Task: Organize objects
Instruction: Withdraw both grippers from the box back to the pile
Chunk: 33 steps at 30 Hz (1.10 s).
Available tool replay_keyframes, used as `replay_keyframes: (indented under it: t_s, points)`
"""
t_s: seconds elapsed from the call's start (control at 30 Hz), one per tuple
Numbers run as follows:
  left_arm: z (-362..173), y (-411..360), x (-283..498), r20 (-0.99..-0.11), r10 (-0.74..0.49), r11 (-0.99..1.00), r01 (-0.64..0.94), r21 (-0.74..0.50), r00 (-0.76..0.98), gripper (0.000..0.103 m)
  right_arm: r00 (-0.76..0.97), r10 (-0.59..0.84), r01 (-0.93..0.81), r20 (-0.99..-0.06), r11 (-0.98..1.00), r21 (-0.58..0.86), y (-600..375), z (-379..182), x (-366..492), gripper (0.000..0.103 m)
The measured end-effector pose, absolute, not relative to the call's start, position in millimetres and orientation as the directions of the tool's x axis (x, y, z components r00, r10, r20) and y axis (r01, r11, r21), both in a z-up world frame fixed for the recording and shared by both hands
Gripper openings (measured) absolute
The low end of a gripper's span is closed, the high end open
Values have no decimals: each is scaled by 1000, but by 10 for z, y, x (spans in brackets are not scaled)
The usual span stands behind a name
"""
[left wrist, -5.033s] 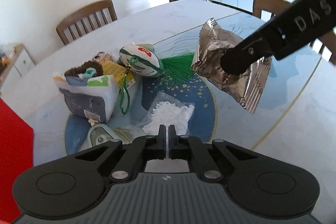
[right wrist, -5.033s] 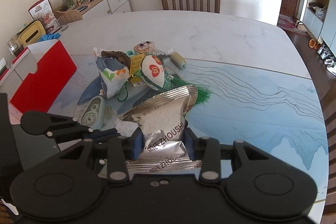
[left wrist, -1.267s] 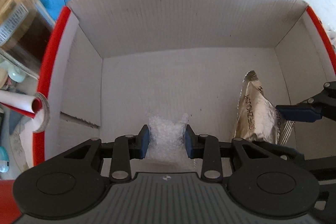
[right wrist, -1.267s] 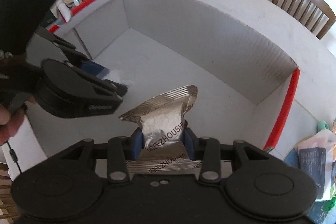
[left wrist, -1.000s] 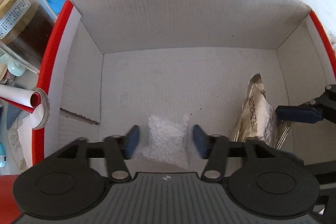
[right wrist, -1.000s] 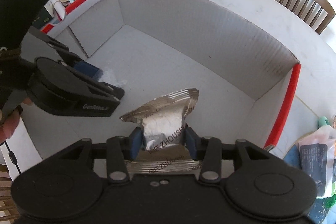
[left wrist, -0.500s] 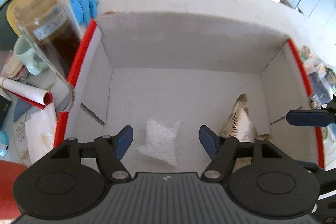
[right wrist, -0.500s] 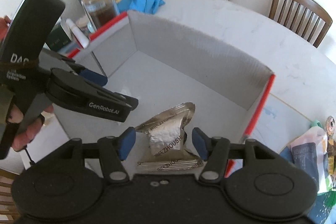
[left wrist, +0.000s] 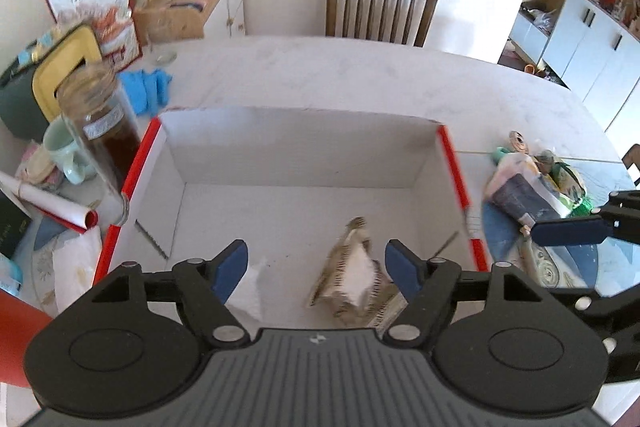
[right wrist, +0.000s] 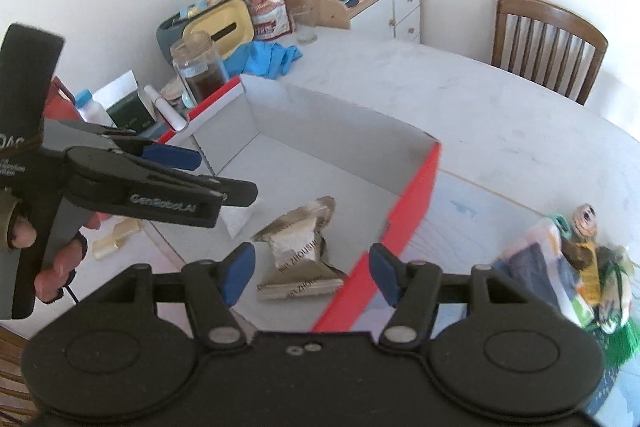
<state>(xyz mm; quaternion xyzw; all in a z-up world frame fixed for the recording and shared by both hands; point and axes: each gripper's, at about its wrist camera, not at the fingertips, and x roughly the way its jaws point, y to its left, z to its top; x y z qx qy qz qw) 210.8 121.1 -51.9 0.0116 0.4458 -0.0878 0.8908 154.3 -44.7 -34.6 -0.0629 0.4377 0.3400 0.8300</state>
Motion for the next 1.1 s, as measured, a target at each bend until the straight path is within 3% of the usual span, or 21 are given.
replay_keyframes:
  t_s: [0.13,0.2,0.27,0.5,0.67,0.77,1.1]
  points:
    - [-408,1009,2004,-771,-145,984,173,-46,620,79,412,524,-605,-746,769,206,-788,-267,1483,63]
    - [-348,896,1936,-762,-168,980,191,-59,626,81,436,519,-595,-736,779,197,-974,-231,1457,72]
    - [-302,779,1887,-751,-189,974,215,-64,633,86,464,510,-584,-724,791,182,-1170,-194,1427,74]
    - [-274,338,1759,-742,-257,958,264,-111,619,86,531,440,-501,-724,852,151,-1954,-174,1406,80]
    - [-335,25,1707,-743,-292,947,291,-136,602,93,557,394,-434,-731,888,148,-2483,-227,1436,81]
    - [-396,-186,1667,-733,-297,943,310,-123,612,102,569,363,-398,-738,907,139,-2738,-277,1477,81]
    - [-786,-868,1588,-736,-304,933,346,-100,605,103,565,332,-368,-756,921,129,-3217,-486,1708,81]
